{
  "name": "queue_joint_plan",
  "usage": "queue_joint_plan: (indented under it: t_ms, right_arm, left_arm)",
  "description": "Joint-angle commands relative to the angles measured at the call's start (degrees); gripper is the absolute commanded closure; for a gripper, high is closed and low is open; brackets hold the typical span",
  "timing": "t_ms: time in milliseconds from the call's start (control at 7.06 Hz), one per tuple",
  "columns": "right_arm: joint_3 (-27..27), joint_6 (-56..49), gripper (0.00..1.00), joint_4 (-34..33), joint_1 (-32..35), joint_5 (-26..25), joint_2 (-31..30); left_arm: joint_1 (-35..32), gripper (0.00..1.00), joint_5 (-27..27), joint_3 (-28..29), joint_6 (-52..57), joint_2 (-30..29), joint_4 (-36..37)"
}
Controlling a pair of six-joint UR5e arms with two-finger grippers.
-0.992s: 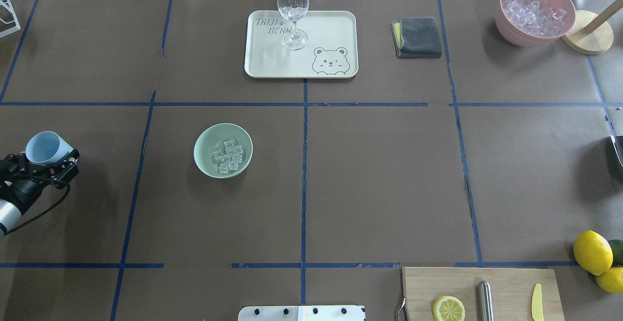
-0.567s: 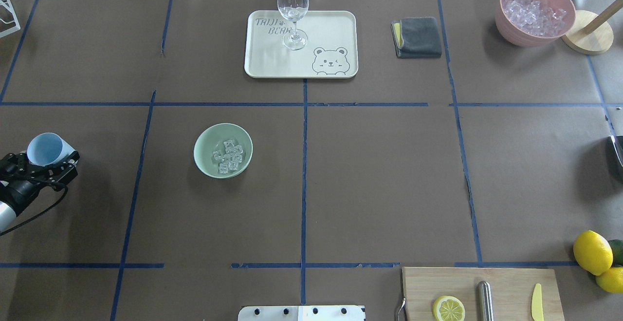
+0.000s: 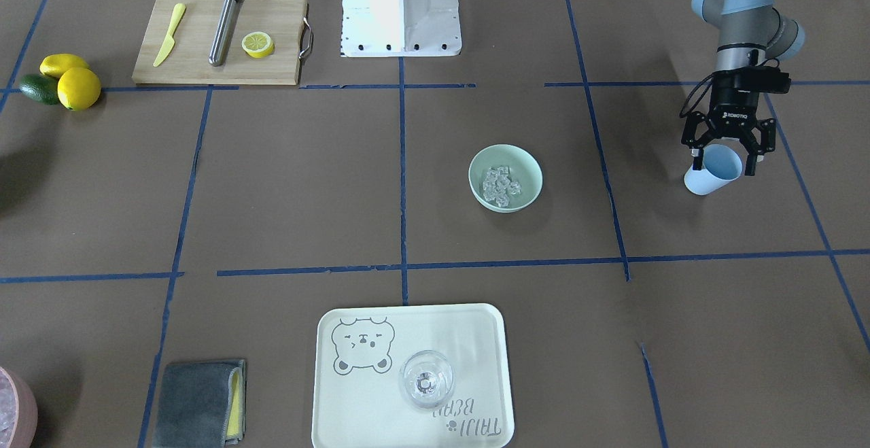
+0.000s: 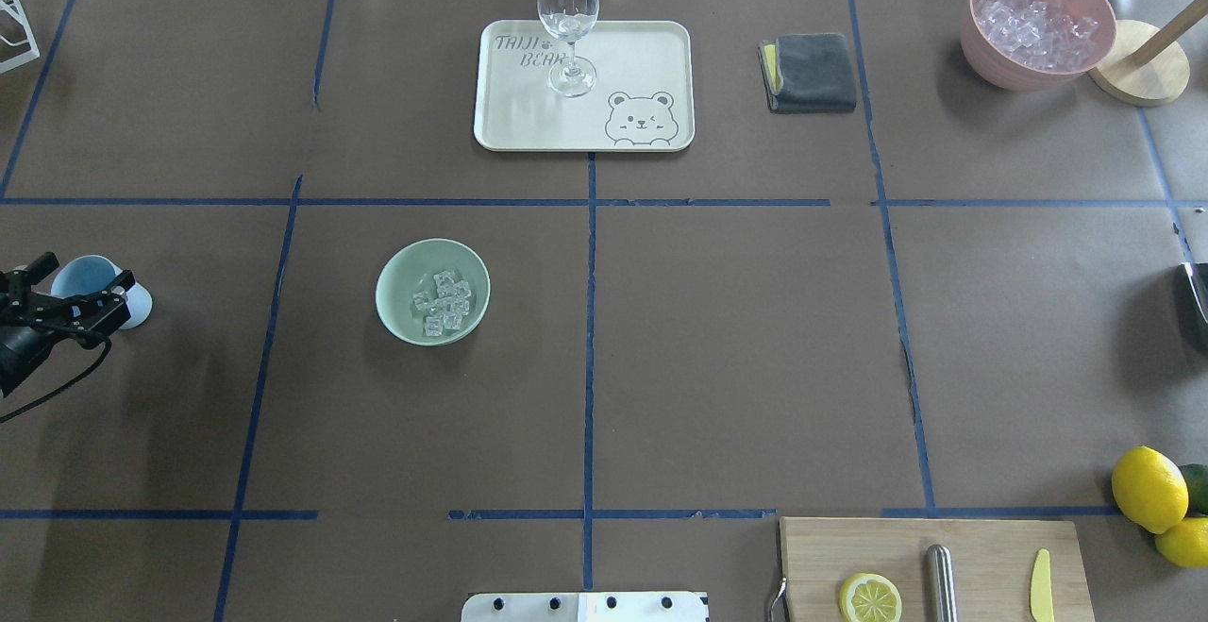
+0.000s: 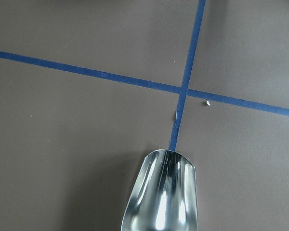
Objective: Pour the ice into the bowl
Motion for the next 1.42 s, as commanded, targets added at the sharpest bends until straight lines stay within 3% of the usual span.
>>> queue_joint_plan:
  t_ms: [0,283,567,850,1134,1275]
  right_arm:
    - [0.23,0.00,0.00,0.00,0.00,0.00,0.00]
    - [0.23,0.00,0.00,0.00,0.00,-0.09,0.00]
    - [0.32,0.00,0.00,0.00,0.00,-0.09,0.00]
    - [0.32,0.00,0.00,0.00,0.00,0.00,0.00]
    - [0.75,0.27,0.00,0.00,0.00,0.00,0.09]
    - [1.11,0.27,0.00,0.00,0.00,0.18,0.18]
  left_arm:
    - [-7.02,0.00,-8.27,-2.33,6.70,0.02,0.07]
    - [-18.59,0.00,-24.83,-3.56,17.04,0.02,1.37]
    - [-36.23,0.00,-48.36,-5.57,27.59,-0.33,10.90]
    - [-46.38,0.00,-58.11,-8.91,43.46,-0.42,24.60]
    - [-55.79,0.00,-60.60,-9.45,57.99,-2.26,43.30]
    - [-60.62,0.00,-66.61,-9.28,59.45,-6.88,59.93]
